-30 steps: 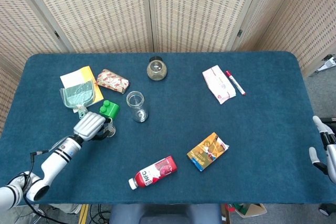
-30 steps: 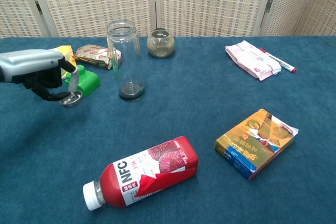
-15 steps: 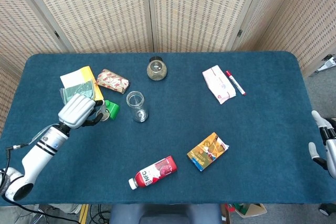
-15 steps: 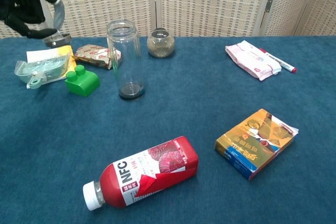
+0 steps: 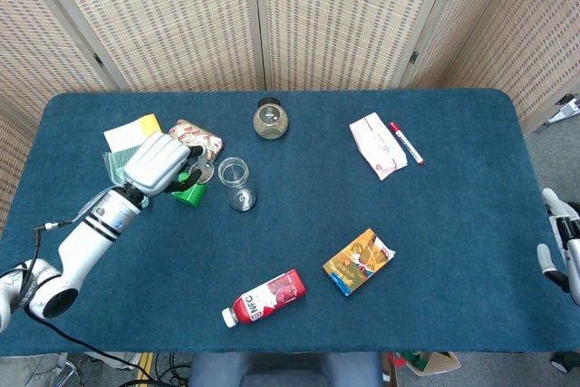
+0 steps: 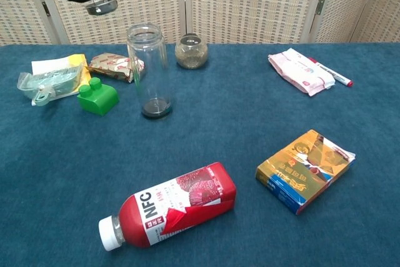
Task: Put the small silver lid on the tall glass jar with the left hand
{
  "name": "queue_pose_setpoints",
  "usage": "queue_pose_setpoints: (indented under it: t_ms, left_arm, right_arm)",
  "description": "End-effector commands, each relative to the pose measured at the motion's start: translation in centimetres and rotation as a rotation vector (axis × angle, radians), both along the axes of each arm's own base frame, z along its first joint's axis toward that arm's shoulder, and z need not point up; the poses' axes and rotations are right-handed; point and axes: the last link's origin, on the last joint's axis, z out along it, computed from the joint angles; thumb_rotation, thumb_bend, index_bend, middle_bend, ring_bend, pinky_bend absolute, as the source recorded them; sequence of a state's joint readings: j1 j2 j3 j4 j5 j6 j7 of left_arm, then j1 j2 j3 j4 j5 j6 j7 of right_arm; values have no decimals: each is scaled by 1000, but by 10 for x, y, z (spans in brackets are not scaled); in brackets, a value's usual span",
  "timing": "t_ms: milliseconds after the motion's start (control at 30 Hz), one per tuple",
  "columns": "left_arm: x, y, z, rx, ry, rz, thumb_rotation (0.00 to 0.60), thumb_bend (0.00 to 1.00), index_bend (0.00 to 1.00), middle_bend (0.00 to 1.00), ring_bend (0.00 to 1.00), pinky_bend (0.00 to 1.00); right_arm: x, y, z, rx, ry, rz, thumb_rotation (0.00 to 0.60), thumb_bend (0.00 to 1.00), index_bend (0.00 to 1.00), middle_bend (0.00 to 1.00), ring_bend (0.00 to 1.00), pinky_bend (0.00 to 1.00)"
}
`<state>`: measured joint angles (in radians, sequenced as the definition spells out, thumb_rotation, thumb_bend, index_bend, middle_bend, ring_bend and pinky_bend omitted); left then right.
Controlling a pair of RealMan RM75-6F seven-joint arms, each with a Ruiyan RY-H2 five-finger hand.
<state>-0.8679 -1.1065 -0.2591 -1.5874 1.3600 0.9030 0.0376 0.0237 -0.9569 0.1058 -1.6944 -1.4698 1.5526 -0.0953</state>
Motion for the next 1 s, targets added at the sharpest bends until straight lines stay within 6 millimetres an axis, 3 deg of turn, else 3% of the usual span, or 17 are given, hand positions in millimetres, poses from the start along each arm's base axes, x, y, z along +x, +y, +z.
queue_pose_setpoints:
  t_ms: [33, 367, 1000]
  left_arm:
    - [10, 7, -8, -12, 20, -9, 600, 431, 577, 1000, 978, 1000]
    - [26, 23, -31, -34, 53, -10, 600, 430, 572, 1000, 978, 1000]
    - [34, 32, -46, -21, 103, -7, 600, 431, 561, 1000, 978, 1000]
  right_arm:
    - [0, 0, 1, -2, 2, -3, 600, 428, 49, 200, 137, 290]
    - [0, 2, 4, -3, 9, -11, 600, 428, 49, 200, 137, 290]
    - [-4, 5, 5, -10, 2, -25, 600, 428, 49, 200, 137, 290]
